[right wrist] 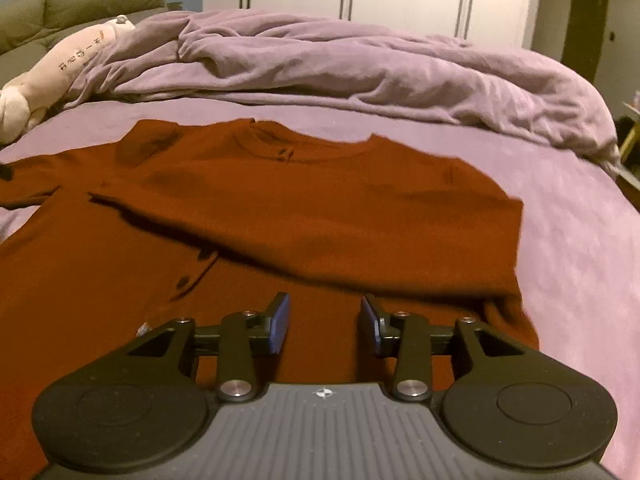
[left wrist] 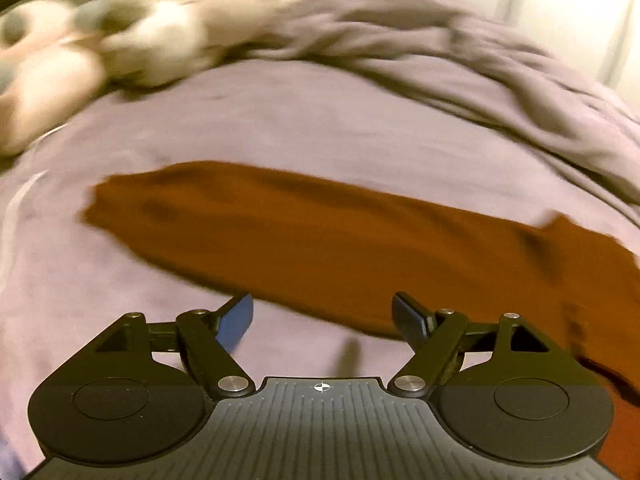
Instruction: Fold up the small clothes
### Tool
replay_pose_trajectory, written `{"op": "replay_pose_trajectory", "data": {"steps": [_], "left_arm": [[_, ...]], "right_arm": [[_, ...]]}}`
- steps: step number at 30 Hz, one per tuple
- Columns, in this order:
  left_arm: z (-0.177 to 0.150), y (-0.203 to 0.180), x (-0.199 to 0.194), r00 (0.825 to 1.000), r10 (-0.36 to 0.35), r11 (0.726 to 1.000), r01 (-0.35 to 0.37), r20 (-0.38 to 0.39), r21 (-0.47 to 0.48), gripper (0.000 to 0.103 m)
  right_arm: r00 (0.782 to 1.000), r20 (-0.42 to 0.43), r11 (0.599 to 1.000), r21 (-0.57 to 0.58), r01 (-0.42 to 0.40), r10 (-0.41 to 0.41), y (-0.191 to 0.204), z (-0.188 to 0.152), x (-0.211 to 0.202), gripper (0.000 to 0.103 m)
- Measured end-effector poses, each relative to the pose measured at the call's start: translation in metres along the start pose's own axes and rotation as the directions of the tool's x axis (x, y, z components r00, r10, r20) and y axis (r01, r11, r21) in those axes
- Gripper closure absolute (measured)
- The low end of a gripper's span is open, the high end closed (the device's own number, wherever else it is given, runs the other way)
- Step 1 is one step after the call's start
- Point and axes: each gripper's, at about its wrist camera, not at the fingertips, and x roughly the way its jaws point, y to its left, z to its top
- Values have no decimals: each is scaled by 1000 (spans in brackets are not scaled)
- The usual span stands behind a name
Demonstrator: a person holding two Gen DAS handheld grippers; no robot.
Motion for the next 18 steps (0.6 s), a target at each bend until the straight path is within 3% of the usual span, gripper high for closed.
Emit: {"op": "replay_pose_trajectory", "data": {"steps": [4, 9, 16, 18], "left_arm": [[10, 51, 15, 999, 53, 991, -54, -12, -123, 25], [15, 100, 37, 998, 53, 952, -55, -15, -300, 36], [26, 149, 51, 996, -54, 846, 82, 69, -526, 47], [26, 158, 54, 994, -72, 812, 107, 84, -574, 59]], "right_arm": [[1000, 12, 998, 52, 19, -19, -6, -9, -2, 58], [999, 7, 997, 51, 52, -52, 1, -9, 5, 50], [998, 5, 995, 83, 61, -61, 4, -10, 5, 46], [997, 5, 995, 75, 70, -71, 6, -10, 6, 46]]}}
